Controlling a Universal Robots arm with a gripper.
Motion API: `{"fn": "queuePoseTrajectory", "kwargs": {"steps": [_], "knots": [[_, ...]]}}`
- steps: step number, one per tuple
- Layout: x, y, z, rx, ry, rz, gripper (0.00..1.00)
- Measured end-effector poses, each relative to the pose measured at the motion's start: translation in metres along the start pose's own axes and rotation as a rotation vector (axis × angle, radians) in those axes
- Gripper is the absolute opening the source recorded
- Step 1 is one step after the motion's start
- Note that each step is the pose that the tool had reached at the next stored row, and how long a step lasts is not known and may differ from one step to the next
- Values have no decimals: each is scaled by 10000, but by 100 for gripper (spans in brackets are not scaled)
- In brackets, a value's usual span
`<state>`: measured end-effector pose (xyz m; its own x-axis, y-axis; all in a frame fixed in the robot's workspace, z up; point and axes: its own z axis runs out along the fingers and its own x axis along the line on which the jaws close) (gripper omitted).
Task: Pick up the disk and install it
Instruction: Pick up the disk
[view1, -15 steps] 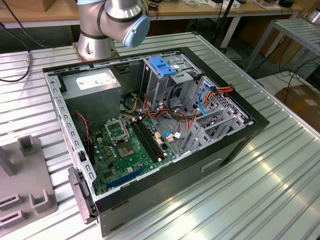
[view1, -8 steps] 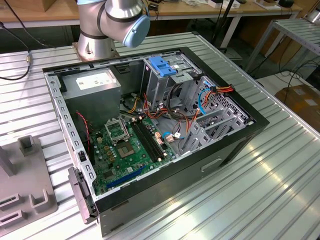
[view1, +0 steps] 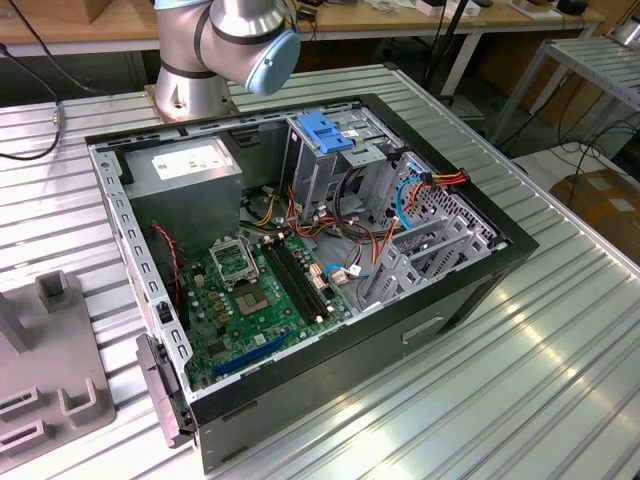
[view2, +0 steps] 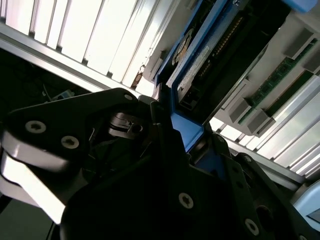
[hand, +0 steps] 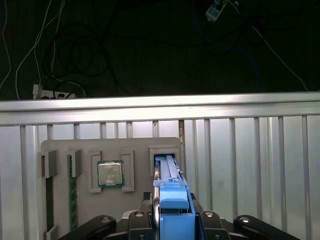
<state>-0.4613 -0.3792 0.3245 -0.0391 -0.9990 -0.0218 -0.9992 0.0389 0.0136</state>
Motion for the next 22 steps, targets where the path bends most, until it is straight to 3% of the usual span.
{"fn": "queuePoseTrajectory", "kwargs": {"steps": [7,22], "knots": [[-2,1,-89,4,-3,0,37],[-8,5,-361,4,-3,0,37]]}}
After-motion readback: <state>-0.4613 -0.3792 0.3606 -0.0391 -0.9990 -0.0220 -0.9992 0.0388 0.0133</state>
